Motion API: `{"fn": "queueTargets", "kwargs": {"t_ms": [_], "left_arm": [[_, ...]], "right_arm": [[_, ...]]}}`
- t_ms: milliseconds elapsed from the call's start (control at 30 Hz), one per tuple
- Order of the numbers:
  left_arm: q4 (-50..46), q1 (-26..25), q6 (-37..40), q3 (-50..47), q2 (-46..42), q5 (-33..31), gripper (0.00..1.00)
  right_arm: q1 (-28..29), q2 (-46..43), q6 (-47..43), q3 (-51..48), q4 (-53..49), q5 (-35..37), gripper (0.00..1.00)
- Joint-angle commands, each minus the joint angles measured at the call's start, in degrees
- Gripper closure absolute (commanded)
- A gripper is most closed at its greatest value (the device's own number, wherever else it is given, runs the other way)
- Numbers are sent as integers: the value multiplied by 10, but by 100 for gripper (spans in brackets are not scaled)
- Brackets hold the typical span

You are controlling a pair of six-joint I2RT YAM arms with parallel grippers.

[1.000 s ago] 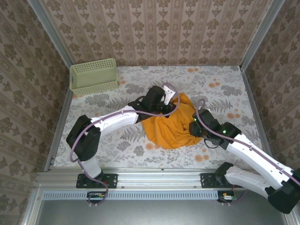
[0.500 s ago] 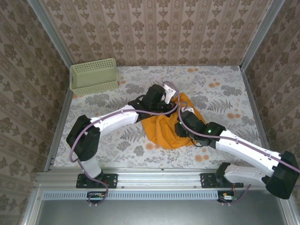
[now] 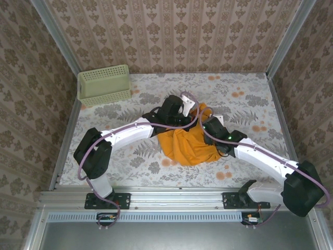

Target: Fold the inside-out t-shirt

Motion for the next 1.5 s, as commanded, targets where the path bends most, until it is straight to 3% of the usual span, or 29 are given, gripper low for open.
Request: {"fn": "queueTargets", "kwargs": {"t_ms": [0, 100, 233, 433, 733, 833, 1000, 1167, 1267, 1467], "left_arm": [[22, 5, -13, -5, -17, 18, 100], [18, 13, -22, -3, -15, 13, 100], [2, 37, -37, 0, -10, -3, 100], [-156, 47, 3, 107, 53, -94, 100], [-230, 66, -15, 163, 103, -117, 100], [-234, 66, -9, 155, 98, -125, 100], [-216, 62, -2, 123, 77, -128, 100], [-227, 67, 2, 103, 80, -157, 100], [-253, 73, 5, 105, 92, -186, 100], [-199, 98, -18, 45, 55, -150, 100]], "right_arm": [[-4, 15, -12, -2, 6, 3, 70], [-3, 7, -21, 0, 0, -11, 87], [3, -56, -36, -19, -9, -52, 100], [23, -198, -10, -106, 14, -145, 100], [28, -357, 73, -198, 2, -113, 100], [28, -369, 88, -202, -6, -95, 100], [25, -352, 124, -159, -93, -6, 100], [25, -357, 62, -65, -102, -63, 100], [32, -368, 36, -24, -119, -62, 100], [22, -396, 61, -78, -129, -18, 100]]}}
